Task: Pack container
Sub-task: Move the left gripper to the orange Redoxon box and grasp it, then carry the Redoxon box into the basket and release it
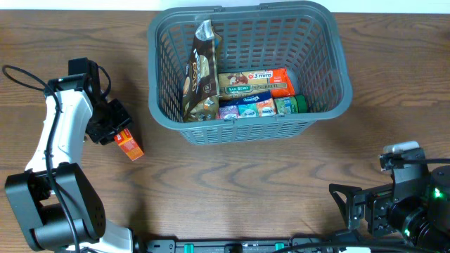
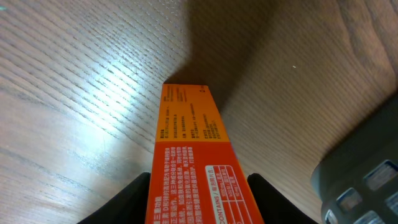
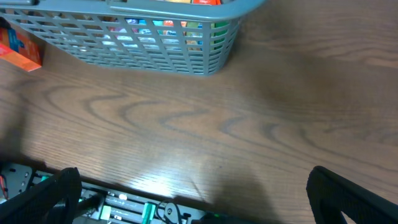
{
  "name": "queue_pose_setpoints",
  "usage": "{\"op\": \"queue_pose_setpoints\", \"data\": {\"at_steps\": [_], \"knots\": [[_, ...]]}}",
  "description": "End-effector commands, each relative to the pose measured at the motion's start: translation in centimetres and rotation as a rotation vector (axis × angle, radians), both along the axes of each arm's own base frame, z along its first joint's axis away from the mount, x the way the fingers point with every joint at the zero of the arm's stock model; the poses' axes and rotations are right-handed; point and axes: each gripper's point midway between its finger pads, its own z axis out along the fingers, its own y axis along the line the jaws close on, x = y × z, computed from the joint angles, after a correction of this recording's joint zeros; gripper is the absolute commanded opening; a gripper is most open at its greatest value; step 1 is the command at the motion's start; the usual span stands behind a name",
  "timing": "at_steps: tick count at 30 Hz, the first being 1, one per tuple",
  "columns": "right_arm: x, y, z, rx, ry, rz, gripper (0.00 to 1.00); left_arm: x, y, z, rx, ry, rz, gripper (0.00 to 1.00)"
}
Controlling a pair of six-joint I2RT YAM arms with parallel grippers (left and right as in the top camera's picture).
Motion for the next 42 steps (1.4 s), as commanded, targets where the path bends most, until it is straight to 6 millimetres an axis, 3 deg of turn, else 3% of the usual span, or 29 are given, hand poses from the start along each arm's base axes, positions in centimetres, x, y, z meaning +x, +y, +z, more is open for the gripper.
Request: {"op": "queue_pose_setpoints", "data": {"at_steps": [1,9,13,20,27,28,31,34,38,42], "knots": [[0.0,-0.1,0.0,-0.001,0.001,-0.006,0.99,-0.1,-0.1,0.3,-0.006,-0.005,0.001,0.44],[0.0,-0.1,0.0,-0.001,0.001,-0.006,0.99,0.0,-0.1,1.7,-0.001,-0.054,0.005,0.34],[0.0,-0.1,0.0,-0.001,0.001,-0.006,0.99,0.6,0.0,4.0,0.012,-0.131,0.011,0.30],[0.0,-0.1,0.0,-0.001,0.001,-0.006,0.99,1.5,0.2,14.0,0.071,-0.448,0.009,0.29],[0.0,-0.1,0.0,-0.001,0.001,-0.006,0.99,0.0,-0.8,27.3,0.165,-0.860,-0.063,0.27],[0.0,-0.1,0.0,-0.001,0.001,-0.006,0.99,-0.3,-1.9,30.1,0.167,-0.953,-0.098,0.27],[0.0,-0.1,0.0,-0.001,0.001,-0.006,0.99,-0.4,-5.3,34.5,0.143,-1.111,-0.225,0.27],[0.0,-0.1,0.0,-0.001,0.001,-0.006,0.99,0.0,-9.8,36.2,0.097,-1.192,-0.389,0.27],[0.0,-0.1,0.0,-0.001,0.001,-0.006,0.99,2.2,-16.4,34.3,0.021,-1.170,-0.596,0.27],[0.0,-0.1,0.0,-0.001,0.001,-0.006,0.99,5.0,-22.2,29.4,-0.013,-1.063,-0.748,0.27]]}}
